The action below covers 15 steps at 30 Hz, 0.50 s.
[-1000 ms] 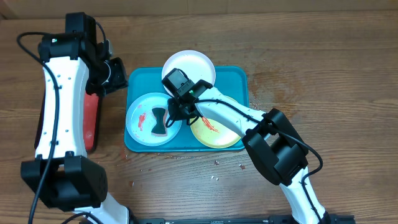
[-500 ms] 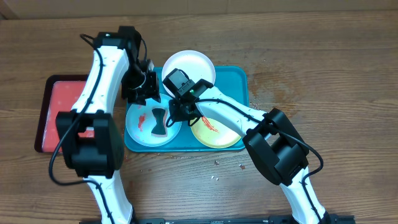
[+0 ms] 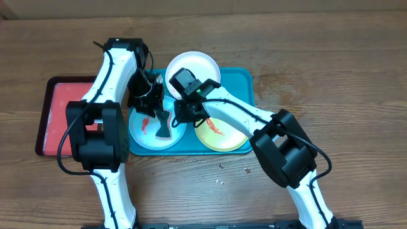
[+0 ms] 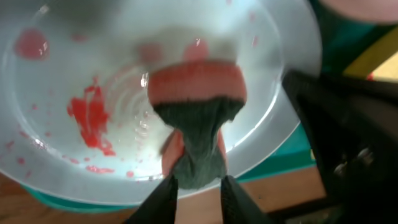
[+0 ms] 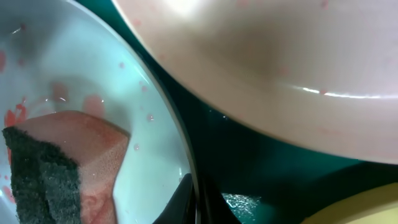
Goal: Clean dirty plates on tray and stack at the side
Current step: 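Scrub the light blue plate with the sponge in the left gripper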
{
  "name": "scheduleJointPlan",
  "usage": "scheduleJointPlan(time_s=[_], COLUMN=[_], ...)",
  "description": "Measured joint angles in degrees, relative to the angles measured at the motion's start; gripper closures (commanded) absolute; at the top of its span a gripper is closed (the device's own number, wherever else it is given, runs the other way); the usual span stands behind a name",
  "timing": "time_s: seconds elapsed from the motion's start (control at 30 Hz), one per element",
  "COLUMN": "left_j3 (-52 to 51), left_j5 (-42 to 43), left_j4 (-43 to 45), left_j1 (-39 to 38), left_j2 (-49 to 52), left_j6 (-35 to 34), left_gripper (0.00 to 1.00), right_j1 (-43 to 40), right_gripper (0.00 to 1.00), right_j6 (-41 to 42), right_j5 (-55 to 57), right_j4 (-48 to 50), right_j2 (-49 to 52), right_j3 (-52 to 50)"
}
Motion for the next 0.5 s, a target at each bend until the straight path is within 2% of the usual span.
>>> scheduleJointPlan(time_s=[0.03,0.2,0.3,0.4,0.5], left_j3=[-0.09,-0.2,-0.52,-2.56,-7.72], left_j5=[0.07,0.48,0.46,0.44,0.48], left_j4=[-0.59,-4.0,-5.03,-4.04,-0.28], left_j1=[0.26,2.16,3.58,4.44,4.37], left_j2=[0.0,-0.02,-0.57,-2.84,-7.48], left_j6=[-0.02,0.17,0.39,0.66,1.14], left_gripper=[0.62,0.56,0.54,0.53,0.36], right_j1=[-0.13,-0.31,-0.33,-0.37,-0.37], right_gripper=[0.96,0.91,0.82,0.82,0.82], right_j6=[-0.11,-0.63,-0.85,-1.22,-1.9], right_j5=[0.0,-0.04,0.17,0.57,0.72], right_j4=[0.02,0.0,0.24,1.16,1.22], right_j2=[0.0,0.0,0.0,0.02,0.02], right_j3=[0.0,0.0,0.0,0.0,0.0])
